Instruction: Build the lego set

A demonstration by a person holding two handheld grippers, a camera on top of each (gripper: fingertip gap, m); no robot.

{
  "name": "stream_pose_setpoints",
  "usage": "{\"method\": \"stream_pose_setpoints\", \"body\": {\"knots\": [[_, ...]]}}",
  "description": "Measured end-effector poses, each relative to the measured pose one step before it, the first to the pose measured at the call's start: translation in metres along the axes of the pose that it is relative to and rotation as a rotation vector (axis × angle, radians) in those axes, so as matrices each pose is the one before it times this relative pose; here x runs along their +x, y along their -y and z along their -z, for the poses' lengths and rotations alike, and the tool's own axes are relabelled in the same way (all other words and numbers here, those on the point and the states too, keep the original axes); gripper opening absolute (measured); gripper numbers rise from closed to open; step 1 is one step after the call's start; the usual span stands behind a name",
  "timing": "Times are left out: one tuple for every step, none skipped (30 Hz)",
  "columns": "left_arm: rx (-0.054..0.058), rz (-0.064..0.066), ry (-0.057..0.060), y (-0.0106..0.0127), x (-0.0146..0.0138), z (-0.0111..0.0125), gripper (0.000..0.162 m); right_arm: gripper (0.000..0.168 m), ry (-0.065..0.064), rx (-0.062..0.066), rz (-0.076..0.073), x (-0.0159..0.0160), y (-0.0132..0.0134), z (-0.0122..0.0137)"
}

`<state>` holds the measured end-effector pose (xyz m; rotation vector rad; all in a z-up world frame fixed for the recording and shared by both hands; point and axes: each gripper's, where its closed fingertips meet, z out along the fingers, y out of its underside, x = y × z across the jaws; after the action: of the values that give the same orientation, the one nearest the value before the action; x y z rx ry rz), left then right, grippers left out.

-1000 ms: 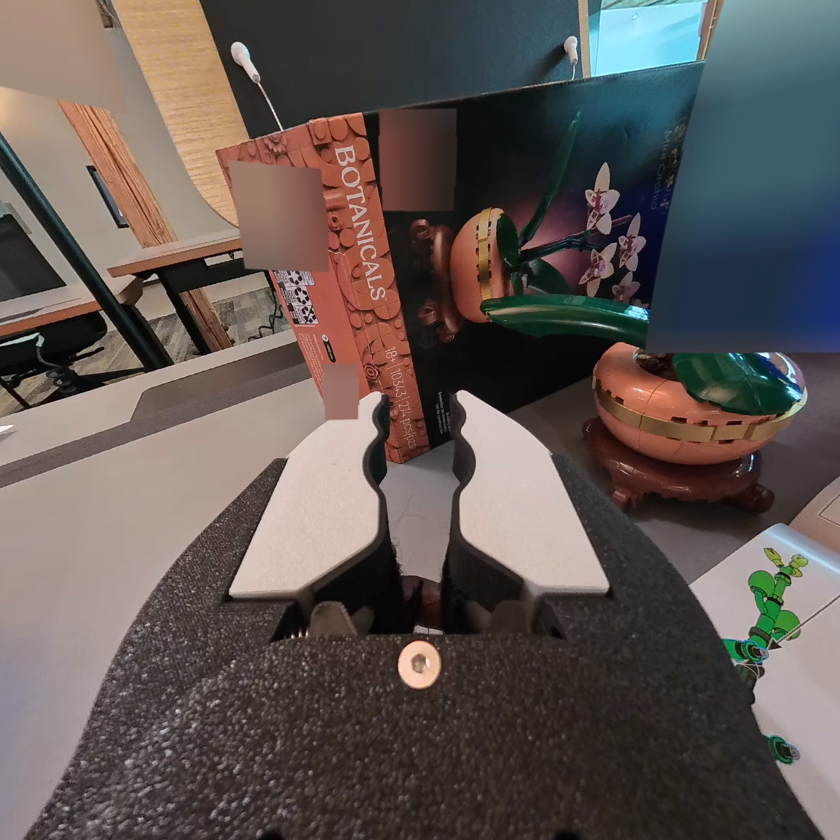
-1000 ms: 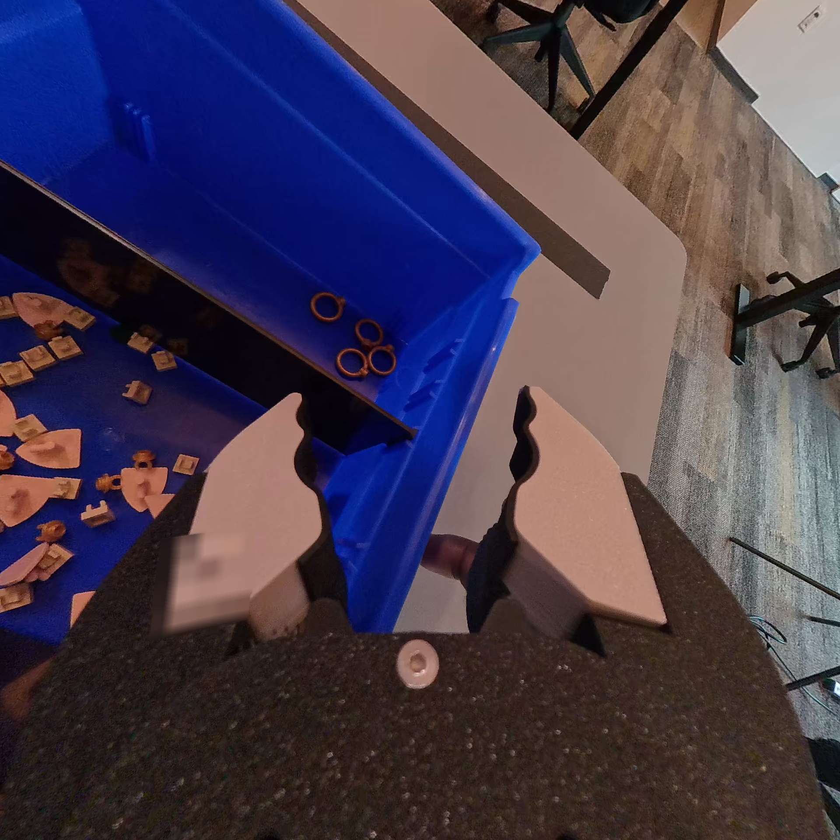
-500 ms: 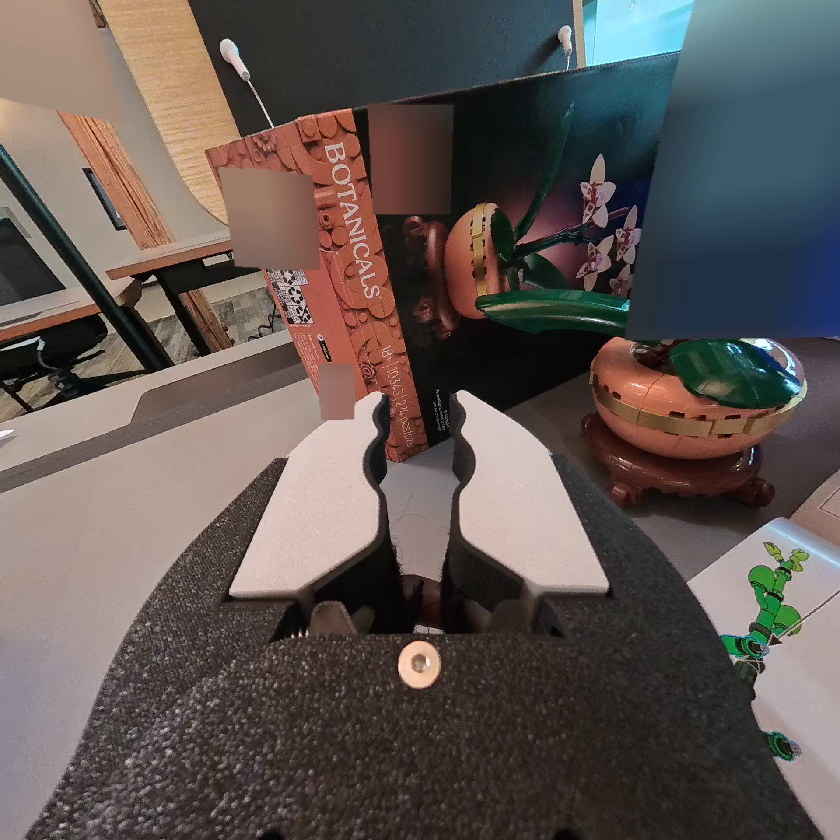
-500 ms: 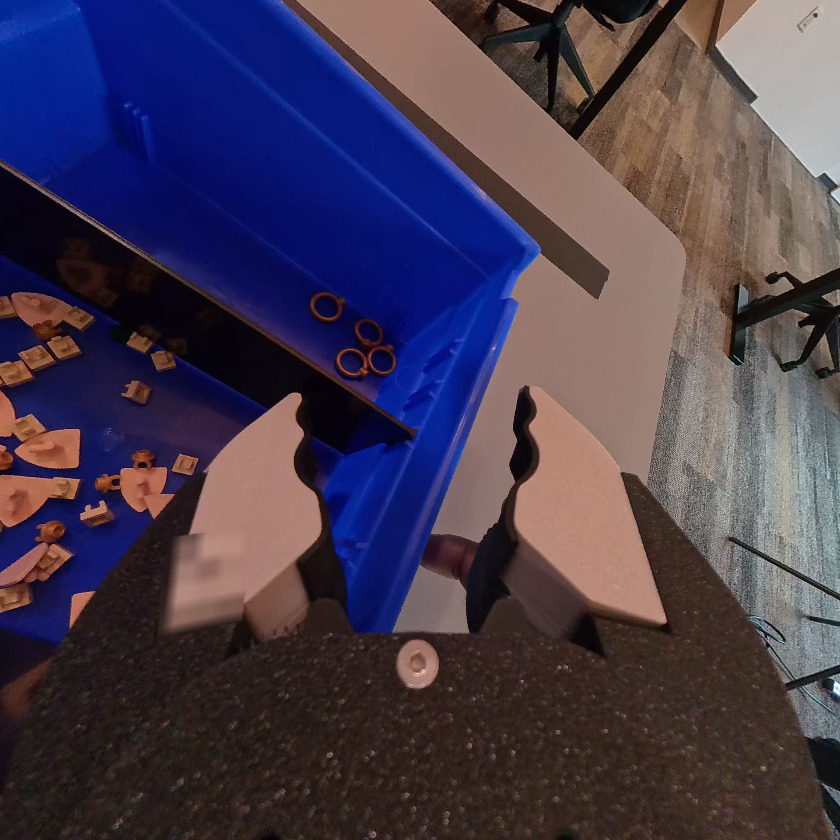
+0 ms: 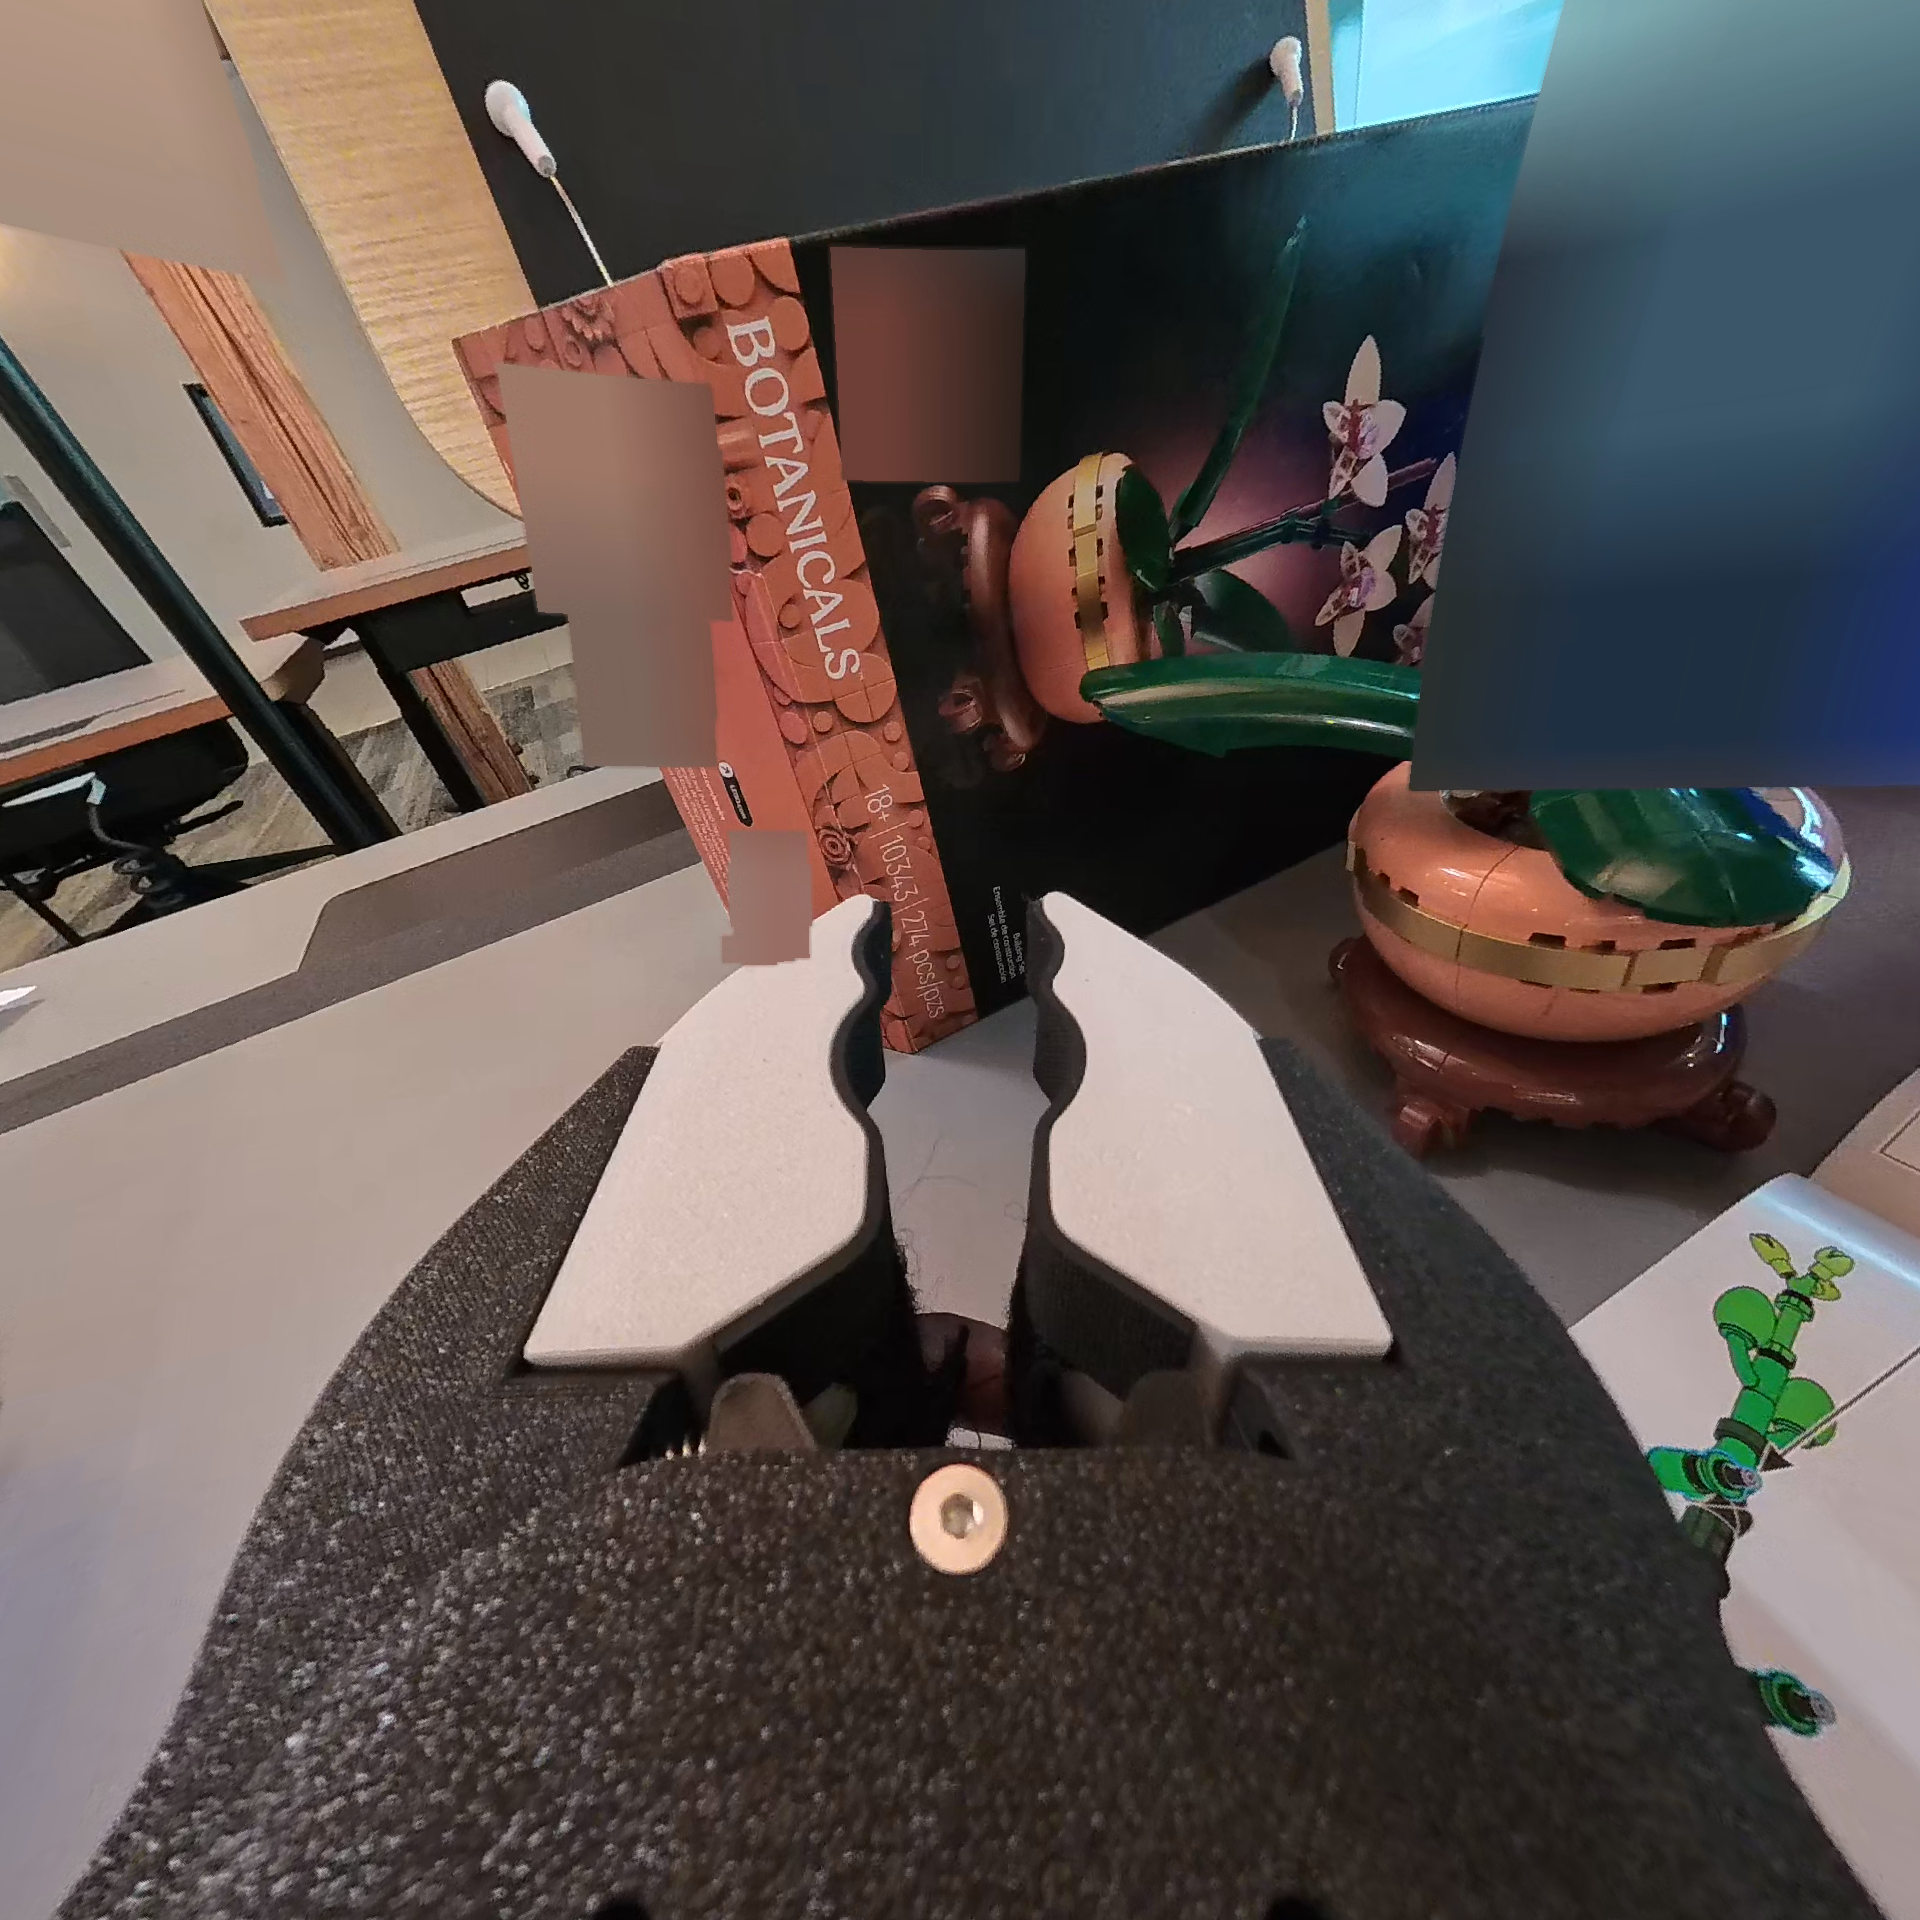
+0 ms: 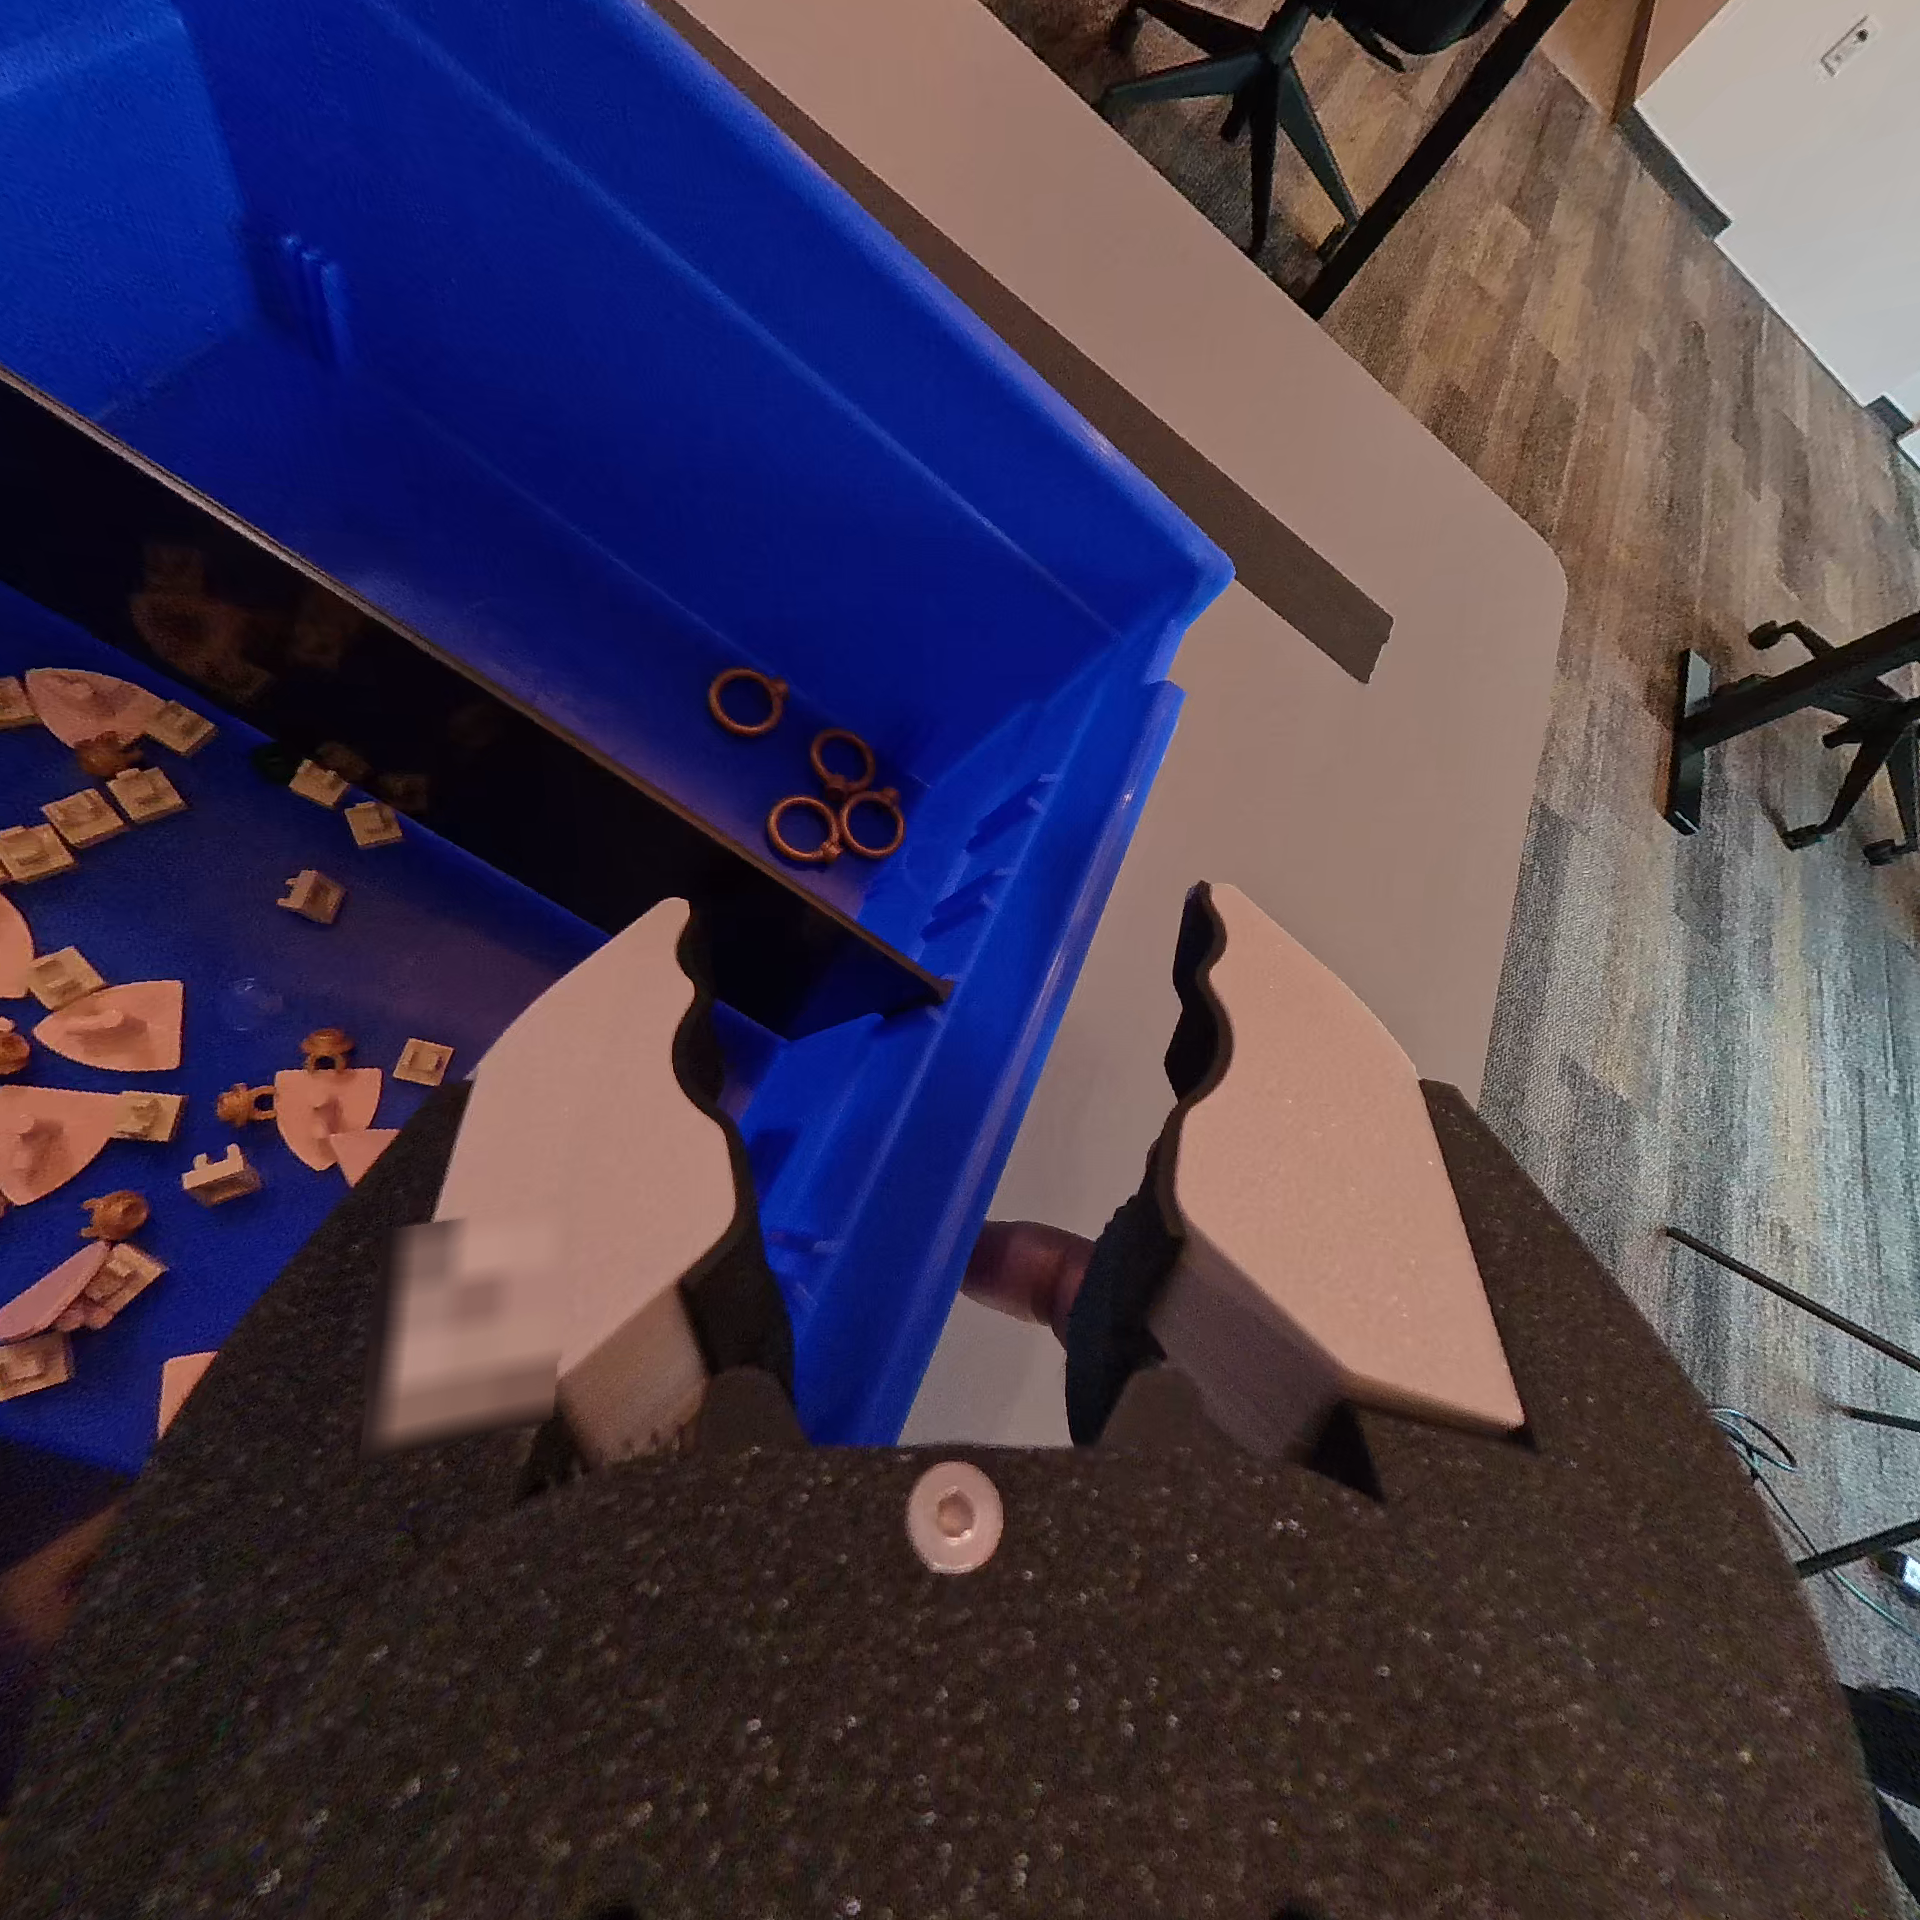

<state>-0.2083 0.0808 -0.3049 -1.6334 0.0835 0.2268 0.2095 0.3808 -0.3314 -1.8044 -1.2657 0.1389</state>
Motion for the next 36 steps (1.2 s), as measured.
{"method": "stream_pose_setpoints", "body": {"knots": [[-0.0009, 0.0001, -0.0002, -0.0001, 0.00005, -0.00014, 0.024, 0.085, -0.0002, 0.0001, 0.0001, 0.00003, 0.00001, -0.00001], [-0.0009, 0.0005, 0.0, -0.00013, -0.00005, -0.00005, 0.024, 0.085, -0.0001, -0.0001, 0.0001, 0.00002, -0.00001, 0.00001], [-0.0009, 0.0009, 0.0, -0.00015, -0.00012, -0.00005, 0.024, 0.085, -0.0001, 0.0, 0.0, 0.00001, 0.00001, 0.0], [-0.0005, 0.0008, -0.0001, 0.00003, -0.00004, -0.00007, 0.024, 0.086, 0.0, 0.0002, 0.0003, 0.00002, 0.00002, -0.00001], [0.0004, 0.0, 0.0, -0.00005, 0.00001, -0.00003, 0.024, 0.086, 0.0001, 0.0, 0.0001, 0.0, 0.0, 0.0], [0.0009, -0.0009, 0.0001, 0.00014, 0.0001, 0.00015, 0.024, 0.086, -0.0002, -0.0001, 0.0, 0.00002, -0.00002, 0.00001], [0.0008, -0.0014, 0.0001, 0.00003, 0.00009, 0.00006, 0.024, 0.086, -0.0001, -0.0002, 0.0001, 0.00006, 0.00004, 0.00007], [-0.0002, -0.0012, -0.0001, 0.00001, 0.00013, -0.00006, 0.024, 0.086, -0.0003, -0.0002, 0.0004, -0.00006, 0.00004, 0.00002], [-0.0016, -0.0004, -0.0003, -0.00016, 0.00013, -0.00017, 0.024, 0.085, -0.0008, -0.0002, 0.0009, 0.00001, -0.00003, -0.00004], [-0.0024, 0.0004, -0.0004, -0.0003, 0.00001, -0.00023, 0.024, 0.086, -0.0006, -0.0001, 0.0011, 0.00003, 0.00005, 0.00001], [-0.0025, 0.0011, -0.0003, -0.00033, -0.00004, -0.00024, 0.024, 0.086, -0.0003, 0.0, 0.0011, -0.00001, 0.00007, 0.0], [-0.0023, 0.002, 0.0, -0.00025, -0.00023, -0.00016, 0.024, 0.086, 0.0, 0.0006, 0.0013, -0.00003, 0.00014, -0.00004], [-0.0018, 0.0033, -0.0001, -0.0003, -0.00022, -0.00022, 0.024, 0.086, 0.0003, 0.0012, 0.0012, -0.00007, 0.00021, 0.00009], [0.0003, 0.0039, 0.0001, 0.00001, -0.00036, 0.00013, 0.024, 0.086, -0.0006, 0.0015, 0.0008, 0.00002, 0.00011, 0.00007], [0.0038, 0.0031, 0.0007, 0.00047, -0.00034, 0.00029, 0.024, 0.086, -0.0017, 0.0018, 0.0014, 0.0, 0.0002, 0.00012], [0.006, 0.0023, 0.0025, 0.00064, -0.00054, 0.00063, 0.024, 0.086, -0.003, 0.0017, 0.0023, 0.00023, 0.0002, 0.00012], [0.0068, 0.0012, 0.0033, 0.00079, -0.00045, 0.00071, 0.024, 0.086, -0.0044, -0.0004, 0.0042, 0.0002, 0.00005, 0.0], [0.0068, -0.0007, 0.003, 0.00076, -0.00023, 0.00064, 0.024, 0.087, -0.0035, -0.0018, 0.0069, -0.00001, 0.00008, 0.00006], [0.0056, -0.0021, 0.0013, 0.00067, 0.0001, 0.00054, 0.024, 0.088, -0.0048, 0.0035, 0.0129, -0.00009, 0.00081, 0.00013], [0.0039, -0.0024, 0.0004, 0.00044, 0.00014, 0.00036, 0.025, 0.09, -0.0148, 0.0079, 0.0223, 0.00085, 0.00111, 0.00029], [0.0025, -0.0015, 0.0017, 0.00027, 0.00003, 0.00036, 0.026, 0.093, -0.0188, 0.0049, 0.0323, 0.00094, 0.0011, 0.00041], [0.0023, 0.0, 0.0037, 0.0002, -0.00041, 0.00024, 0.027, 0.095, -0.0154, 0.0028, 0.0409, 0.00025, 0.00143, 0.00064], [0.0042, 0.002, 0.0074, 0.00049, -0.001, 0.00049, 0.028, 0.096, -0.0163, 0.0075, 0.0345, 0.00027, 0.00232, 0.00104], [0.0072, 0.0042, 0.011, 0.0008, -0.00166, 0.00074, 0.029, 0.098, -0.0193, 0.0128, 0.0248, 0.00158, 0.00355, 0.00226], [0.0116, 0.0071, 0.0106, 0.00129, -0.0019, 0.00117, 0.032, 0.099, -0.0187, 0.019, 0.0156, 0.00302, 0.00457, 0.00373], [0.0181, 0.0127, 0.0102, 0.00227, -0.00204, 0.00165, 0.034, 0.101, -0.0203, 0.0274, 0.0086, 0.00533, 0.00549, 0.00544], [0.0213, 0.0185, 0.0084, 0.00391, -0.00192, 0.00196, 0.035, 0.102, -0.0355, 0.0348, -0.0089, 0.00967, 0.00633, 0.00718], [0.0224, 0.0162, 0.008, 0.00541, -0.002, 0.00243, 0.036, 0.102, -0.0446, 0.0411, -0.0259, 0.01314, 0.00735, 0.00848], [0.0235, 0.0058, 0.0101, 0.00701, -0.00219, 0.00256, 0.037, 0.102, -0.0415, 0.0499, -0.0387, 0.01368, 0.00896, 0.00944], [0.025, -0.003, 0.0094, 0.00874, -0.00139, 0.00289, 0.04, 0.104, -0.0389, 0.0535, -0.0494, 0.0133, 0.01031, 0.01055], [0.0297, -0.0006, 0.0036, 0.01088, 0.0004, 0.00307, 0.045, 0.106, -0.0261, 0.0558, -0.0517, 0.00956, 0.01238, 0.01172], [0.0298, 0.0079, -0.013, 0.01267, 0.0037, 0.00298, 0.052, 0.11, -0.0074, 0.0607, -0.0481, 0.00349, 0.01471, 0.01302], [0.0246, 0.0132, -0.034, 0.0129, 0.00758, 0.00291, 0.061, 0.113, 0.0107, 0.066, -0.0413, -0.0034, 0.01622, 0.01378], [0.015, 0.0153, -0.047, 0.01166, 0.01007, 0.00278, 0.075, 0.116, 0.0286, 0.0675, -0.0308, -0.01031, 0.01653, 0.01358], [0.0058, 0.0138, -0.051, 0.01016, 0.01115, 0.00294, 0.09, 0.119, 0.0475, 0.0626, -0.0183, -0.01672, 0.01524, 0.01261], [0.0042, 0.0087, -0.0534, 0.00967, 0.0117, 0.00308, 0.103, 0.124, 0.0595, 0.0485, -0.011, -0.02143, 0.01284, 0.01123]]}}
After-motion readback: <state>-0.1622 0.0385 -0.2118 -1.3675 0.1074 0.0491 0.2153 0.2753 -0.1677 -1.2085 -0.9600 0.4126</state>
